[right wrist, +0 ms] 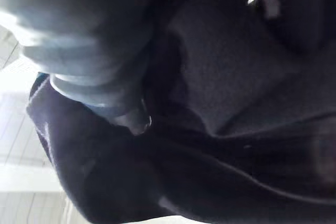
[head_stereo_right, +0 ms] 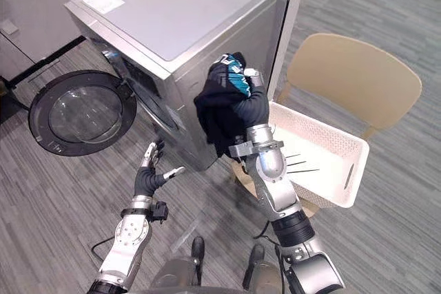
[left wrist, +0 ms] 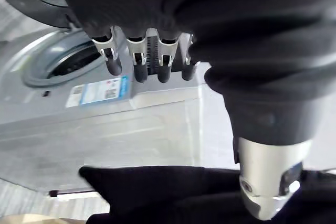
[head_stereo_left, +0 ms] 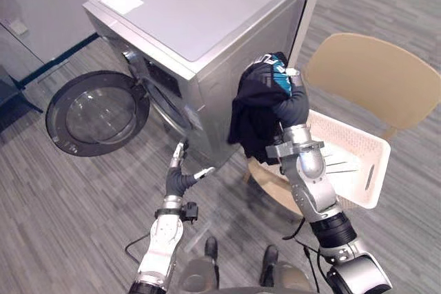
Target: Pick up the laundry basket with both hands and put the clothes into the washing machine.
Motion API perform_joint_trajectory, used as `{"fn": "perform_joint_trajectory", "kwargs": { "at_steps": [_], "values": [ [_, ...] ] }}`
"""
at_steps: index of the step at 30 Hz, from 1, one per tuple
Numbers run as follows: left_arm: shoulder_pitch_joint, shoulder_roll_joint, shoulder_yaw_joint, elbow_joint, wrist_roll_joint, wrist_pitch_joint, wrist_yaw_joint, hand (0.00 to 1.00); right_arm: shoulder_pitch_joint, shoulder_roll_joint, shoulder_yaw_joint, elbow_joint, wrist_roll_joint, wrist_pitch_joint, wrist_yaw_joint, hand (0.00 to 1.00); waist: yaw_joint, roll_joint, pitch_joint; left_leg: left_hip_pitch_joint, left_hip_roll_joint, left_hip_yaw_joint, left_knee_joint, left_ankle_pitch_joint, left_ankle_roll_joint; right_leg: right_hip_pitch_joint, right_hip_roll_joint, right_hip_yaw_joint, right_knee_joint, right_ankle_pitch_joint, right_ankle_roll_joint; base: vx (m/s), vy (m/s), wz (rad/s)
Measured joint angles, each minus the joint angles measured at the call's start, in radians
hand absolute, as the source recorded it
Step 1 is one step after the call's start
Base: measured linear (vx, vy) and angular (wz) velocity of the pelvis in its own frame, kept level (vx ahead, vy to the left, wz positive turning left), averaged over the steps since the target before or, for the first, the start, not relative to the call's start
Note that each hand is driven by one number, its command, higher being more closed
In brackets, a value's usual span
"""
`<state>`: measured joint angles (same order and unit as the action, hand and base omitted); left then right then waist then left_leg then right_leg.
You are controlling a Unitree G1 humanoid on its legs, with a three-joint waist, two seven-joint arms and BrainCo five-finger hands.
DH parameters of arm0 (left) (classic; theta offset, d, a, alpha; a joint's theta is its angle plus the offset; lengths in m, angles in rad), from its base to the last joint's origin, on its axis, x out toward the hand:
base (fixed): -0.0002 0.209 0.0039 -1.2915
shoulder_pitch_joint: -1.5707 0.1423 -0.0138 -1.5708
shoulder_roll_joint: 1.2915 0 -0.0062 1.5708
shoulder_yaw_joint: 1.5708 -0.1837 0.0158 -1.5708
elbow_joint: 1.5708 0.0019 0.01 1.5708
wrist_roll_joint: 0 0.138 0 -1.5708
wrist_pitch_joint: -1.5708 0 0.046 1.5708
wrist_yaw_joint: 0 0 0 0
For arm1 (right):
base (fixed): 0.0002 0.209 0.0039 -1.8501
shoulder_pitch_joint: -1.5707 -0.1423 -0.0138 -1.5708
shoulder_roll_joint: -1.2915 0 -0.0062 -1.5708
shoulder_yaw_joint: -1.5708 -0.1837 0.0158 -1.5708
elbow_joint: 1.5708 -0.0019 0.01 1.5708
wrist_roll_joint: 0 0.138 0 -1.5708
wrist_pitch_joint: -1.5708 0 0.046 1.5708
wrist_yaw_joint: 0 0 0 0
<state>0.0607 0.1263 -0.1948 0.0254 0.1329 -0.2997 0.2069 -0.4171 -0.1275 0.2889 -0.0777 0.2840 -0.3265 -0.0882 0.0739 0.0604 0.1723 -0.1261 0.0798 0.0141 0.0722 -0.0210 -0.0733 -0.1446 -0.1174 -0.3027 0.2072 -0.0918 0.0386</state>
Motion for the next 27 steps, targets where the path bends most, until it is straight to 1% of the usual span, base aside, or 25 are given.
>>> {"fn": "perform_joint_trajectory", "kwargs": {
  "at_steps": [2,3,4,5,7,9,10,14,16,17,23,26,27],
  "values": [
    [-0.026,0.009,-0.010,-0.032,0.040,0.000,0.017,0.00,-0.030,0.003,0.033,0.000,-0.011,0.004,0.005,1.00,-0.001,0.000,-0.002,0.016,-0.014,-0.002,-0.008,0.008,0.011,0.016,-0.007,0.000,-0.004,0.012,0.015,-0.06,0.107,0.11],
    [-0.054,0.017,-0.012,-0.033,0.072,0.000,0.027,0.00,-0.047,0.010,0.067,0.000,-0.018,0.007,0.007,1.00,-0.002,0.000,-0.011,0.048,-0.024,0.001,-0.035,0.023,0.015,0.041,-0.014,0.002,-0.017,0.017,0.021,-0.01,0.076,0.01],
    [-0.083,0.019,-0.027,-0.033,0.102,0.001,0.043,0.00,-0.058,0.018,0.103,0.000,-0.020,0.011,0.024,1.00,-0.003,0.000,-0.042,0.077,-0.029,0.006,-0.066,0.036,0.020,0.060,-0.019,0.005,-0.031,0.024,0.028,0.01,0.068,-0.03],
    [-0.116,0.021,-0.053,-0.033,0.116,0.003,0.051,0.00,-0.065,0.031,0.129,-0.001,-0.019,0.014,0.037,1.00,-0.003,0.000,-0.062,0.090,-0.031,0.013,-0.079,0.042,0.021,0.069,-0.020,0.006,-0.041,0.029,0.031,0.03,0.042,-0.09],
    [-0.161,0.024,-0.084,-0.026,0.124,0.009,0.059,0.00,-0.073,0.050,0.164,-0.001,-0.017,0.024,0.052,1.00,-0.004,0.000,-0.077,0.110,-0.031,0.015,-0.097,0.049,0.021,0.085,-0.019,0.011,-0.059,0.037,0.033,0.03,0.004,-0.09],
    [-0.234,0.019,-0.125,0.004,0.126,0.013,0.069,0.00,-0.091,0.063,0.210,-0.001,0.022,0.030,0.072,1.00,-0.006,0.001,-0.090,0.132,-0.027,0.015,-0.122,0.063,0.020,0.103,-0.008,0.014,-0.083,0.052,0.030,0.02,-0.020,-0.07],
    [-0.268,0.015,-0.136,0.022,0.127,0.015,0.079,1.00,-0.100,0.065,0.226,-0.001,0.042,0.031,0.072,1.00,-0.007,0.001,-0.090,0.142,-0.025,0.015,-0.135,0.070,0.020,0.114,-0.004,0.014,-0.100,0.061,0.030,0.00,-0.015,-0.03],
    [-0.330,0.017,-0.149,0.027,0.144,0.040,0.091,1.00,-0.107,0.081,0.241,-0.001,0.093,0.033,0.075,1.00,-0.012,0.000,-0.092,0.155,-0.018,0.016,-0.146,0.076,0.018,0.142,0.011,0.016,-0.147,0.087,0.026,-0.01,-0.002,-0.04],
    [-0.330,0.017,-0.149,0.028,0.144,0.043,0.093,1.00,-0.107,0.080,0.242,-0.001,0.109,0.043,0.081,1.00,-0.015,0.000,-0.109,0.156,-0.016,0.017,-0.157,0.080,0.013,0.144,0.015,0.018,-0.168,0.097,0.024,0.00,0.002,-0.04],
    [-0.333,0.017,-0.149,0.028,0.144,0.044,0.093,1.00,-0.107,0.080,0.241,-0.002,0.119,0.045,0.087,0.00,-0.016,0.000,-0.115,0.155,-0.015,0.017,-0.165,0.087,0.015,0.146,0.021,0.017,-0.179,0.104,0.023,0.00,0.000,0.00],
    [-0.318,0.023,-0.140,0.027,0.136,0.044,0.086,1.00,-0.092,0.078,0.240,-0.002,0.133,0.051,0.095,0.00,-0.018,-0.001,-0.115,0.158,-0.011,0.021,-0.165,0.087,0.014,0.162,0.034,0.021,-0.213,0.124,0.020,0.00,0.000,-0.02],
    [-0.227,-0.005,-0.103,0.027,0.128,0.043,0.077,1.00,-0.027,0.077,0.230,-0.002,0.123,0.051,0.100,0.00,-0.020,-0.001,-0.116,0.159,-0.010,0.026,-0.165,0.087,0.014,0.166,0.037,0.026,-0.227,0.132,0.019,0.01,0.001,-0.05],
    [-0.186,-0.008,-0.094,0.027,0.110,0.043,0.075,1.00,0.009,0.075,0.216,-0.002,0.102,0.051,0.109,0.00,-0.026,-0.001,-0.116,0.159,-0.010,0.025,-0.165,0.087,0.014,0.171,0.038,0.026,-0.235,0.134,0.019,0.00,0.000,0.00]
  ]
}}
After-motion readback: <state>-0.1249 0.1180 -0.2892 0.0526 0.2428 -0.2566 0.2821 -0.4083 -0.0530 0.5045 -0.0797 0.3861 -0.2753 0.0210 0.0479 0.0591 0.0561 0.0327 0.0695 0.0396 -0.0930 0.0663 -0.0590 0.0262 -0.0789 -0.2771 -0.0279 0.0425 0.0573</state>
